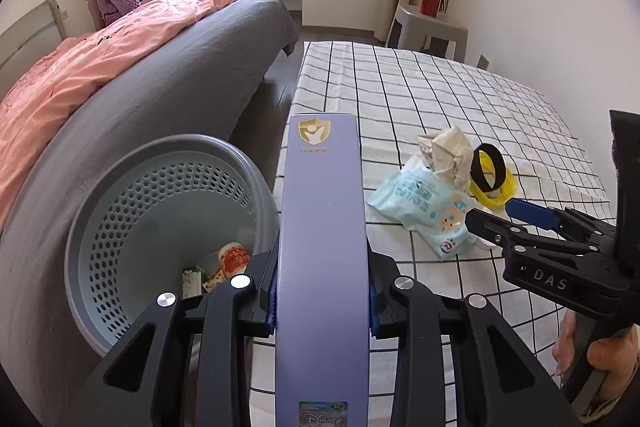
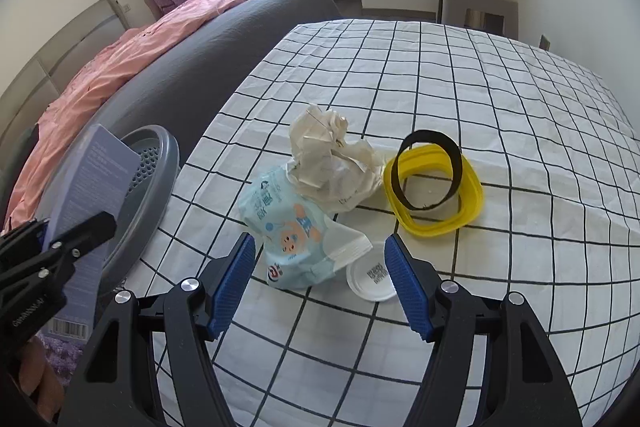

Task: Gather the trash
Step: 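Lift the box with the left gripper while the right gripper grasps the white round lid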

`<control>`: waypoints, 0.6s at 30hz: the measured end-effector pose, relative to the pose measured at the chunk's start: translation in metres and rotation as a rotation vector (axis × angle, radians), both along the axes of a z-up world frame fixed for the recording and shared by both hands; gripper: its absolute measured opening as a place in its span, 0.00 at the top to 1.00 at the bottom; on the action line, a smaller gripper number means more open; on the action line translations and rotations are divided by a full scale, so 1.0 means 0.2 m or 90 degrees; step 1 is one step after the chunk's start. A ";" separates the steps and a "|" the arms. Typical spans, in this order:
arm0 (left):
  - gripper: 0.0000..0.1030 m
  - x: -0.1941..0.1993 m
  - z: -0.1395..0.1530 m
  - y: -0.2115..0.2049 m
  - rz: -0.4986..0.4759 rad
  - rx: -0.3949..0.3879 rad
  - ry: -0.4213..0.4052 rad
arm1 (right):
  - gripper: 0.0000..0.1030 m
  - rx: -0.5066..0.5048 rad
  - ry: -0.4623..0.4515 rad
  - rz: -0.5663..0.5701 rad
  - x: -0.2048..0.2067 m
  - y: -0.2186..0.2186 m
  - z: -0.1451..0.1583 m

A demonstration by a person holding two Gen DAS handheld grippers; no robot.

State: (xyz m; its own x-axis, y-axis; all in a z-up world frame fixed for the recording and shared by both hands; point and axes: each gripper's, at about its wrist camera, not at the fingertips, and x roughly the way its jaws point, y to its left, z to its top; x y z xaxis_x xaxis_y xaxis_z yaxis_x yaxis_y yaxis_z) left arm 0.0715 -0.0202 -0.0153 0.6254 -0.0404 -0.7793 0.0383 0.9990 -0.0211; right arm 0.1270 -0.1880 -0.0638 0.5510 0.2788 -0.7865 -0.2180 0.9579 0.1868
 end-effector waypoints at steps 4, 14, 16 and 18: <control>0.70 0.04 0.07 0.07 0.002 0.015 -0.020 | 0.36 -0.009 -0.009 -0.013 0.03 0.01 0.02; 0.70 0.13 0.11 0.26 0.028 0.009 -0.047 | 0.36 -0.046 -0.013 -0.071 -0.05 -0.14 0.00; 0.70 0.13 0.09 0.28 0.031 0.013 -0.046 | 0.36 -0.051 0.002 -0.078 -0.05 -0.17 -0.04; 0.70 0.12 0.07 0.30 0.032 0.013 -0.041 | 0.36 -0.061 0.013 -0.085 -0.05 -0.18 -0.07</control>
